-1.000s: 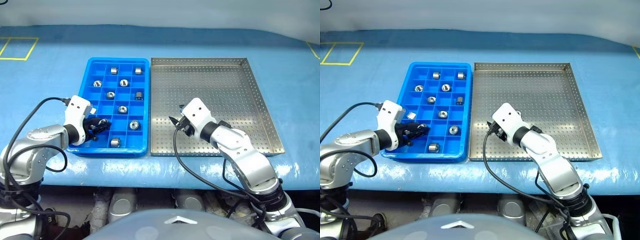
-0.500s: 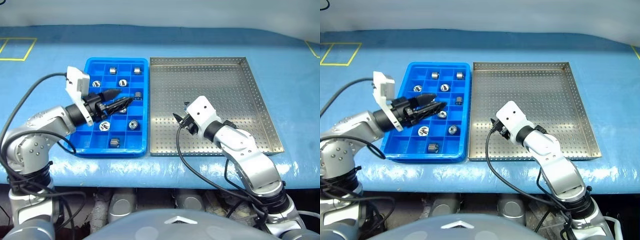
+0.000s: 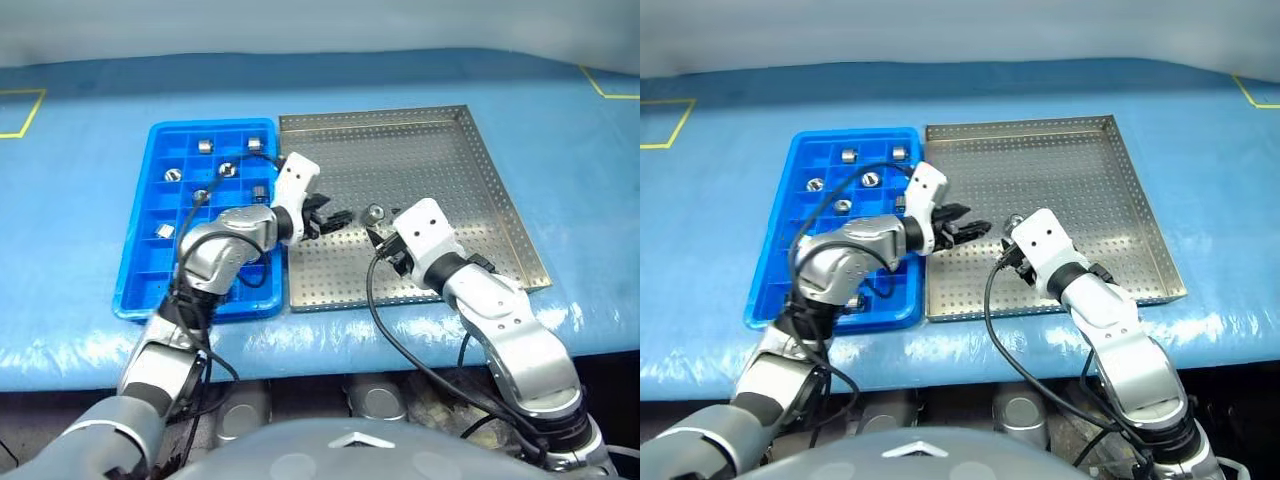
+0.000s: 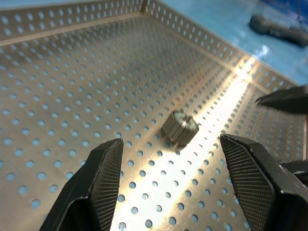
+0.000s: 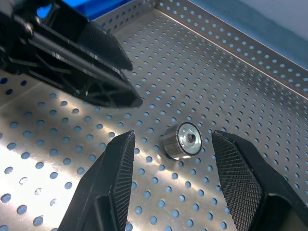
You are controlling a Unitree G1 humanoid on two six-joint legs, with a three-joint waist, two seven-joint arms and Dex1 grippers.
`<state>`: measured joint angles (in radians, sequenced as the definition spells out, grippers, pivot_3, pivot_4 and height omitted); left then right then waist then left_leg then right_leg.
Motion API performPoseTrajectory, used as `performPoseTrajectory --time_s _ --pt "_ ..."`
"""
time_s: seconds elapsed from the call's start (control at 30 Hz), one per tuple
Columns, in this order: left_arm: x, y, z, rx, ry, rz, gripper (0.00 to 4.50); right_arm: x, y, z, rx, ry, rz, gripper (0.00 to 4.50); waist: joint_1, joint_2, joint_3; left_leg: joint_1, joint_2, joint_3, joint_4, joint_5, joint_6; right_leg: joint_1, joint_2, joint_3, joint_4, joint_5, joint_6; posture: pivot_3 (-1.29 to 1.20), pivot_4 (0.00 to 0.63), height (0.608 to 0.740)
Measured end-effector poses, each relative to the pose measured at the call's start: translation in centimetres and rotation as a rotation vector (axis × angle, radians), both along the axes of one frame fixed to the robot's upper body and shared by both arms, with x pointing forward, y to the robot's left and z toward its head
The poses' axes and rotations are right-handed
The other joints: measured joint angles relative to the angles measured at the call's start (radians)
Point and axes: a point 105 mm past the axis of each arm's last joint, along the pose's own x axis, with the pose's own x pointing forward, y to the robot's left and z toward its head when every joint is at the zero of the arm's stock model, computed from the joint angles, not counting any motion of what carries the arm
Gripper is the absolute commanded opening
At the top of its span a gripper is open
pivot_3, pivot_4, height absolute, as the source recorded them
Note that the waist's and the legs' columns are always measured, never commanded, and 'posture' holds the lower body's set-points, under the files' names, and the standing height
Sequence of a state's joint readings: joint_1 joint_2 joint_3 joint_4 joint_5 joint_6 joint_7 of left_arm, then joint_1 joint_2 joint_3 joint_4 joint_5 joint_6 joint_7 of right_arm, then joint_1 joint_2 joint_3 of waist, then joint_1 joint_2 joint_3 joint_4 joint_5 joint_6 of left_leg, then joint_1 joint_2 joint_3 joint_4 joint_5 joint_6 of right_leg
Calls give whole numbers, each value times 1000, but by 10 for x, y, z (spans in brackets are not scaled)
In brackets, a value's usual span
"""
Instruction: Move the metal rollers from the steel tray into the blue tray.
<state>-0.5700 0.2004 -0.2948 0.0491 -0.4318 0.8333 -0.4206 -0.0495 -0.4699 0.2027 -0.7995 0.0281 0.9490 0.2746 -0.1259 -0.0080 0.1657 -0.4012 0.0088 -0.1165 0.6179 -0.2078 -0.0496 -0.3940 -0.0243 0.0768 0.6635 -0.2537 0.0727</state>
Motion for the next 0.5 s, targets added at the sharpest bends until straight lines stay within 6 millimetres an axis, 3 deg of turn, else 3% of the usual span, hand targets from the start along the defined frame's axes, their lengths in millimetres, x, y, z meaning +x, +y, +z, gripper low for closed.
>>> performPoseTrajectory --time_s 0.27,0.5 --pt "19 -16 -29 105 0 -1 3509 -6 -7 -1 -1 -1 -55 2660 -63 0 0 0 0 1 0 0 1 0 0 2 0 0 1 -327 150 740" --pt "26 -26 -33 97 -15 -12 3509 -9 -9 -3 5 0 -79 2660 -92 2 -1 0 -1 1 4 -1 1 2 0 2 0 1 4 -343 150 740"
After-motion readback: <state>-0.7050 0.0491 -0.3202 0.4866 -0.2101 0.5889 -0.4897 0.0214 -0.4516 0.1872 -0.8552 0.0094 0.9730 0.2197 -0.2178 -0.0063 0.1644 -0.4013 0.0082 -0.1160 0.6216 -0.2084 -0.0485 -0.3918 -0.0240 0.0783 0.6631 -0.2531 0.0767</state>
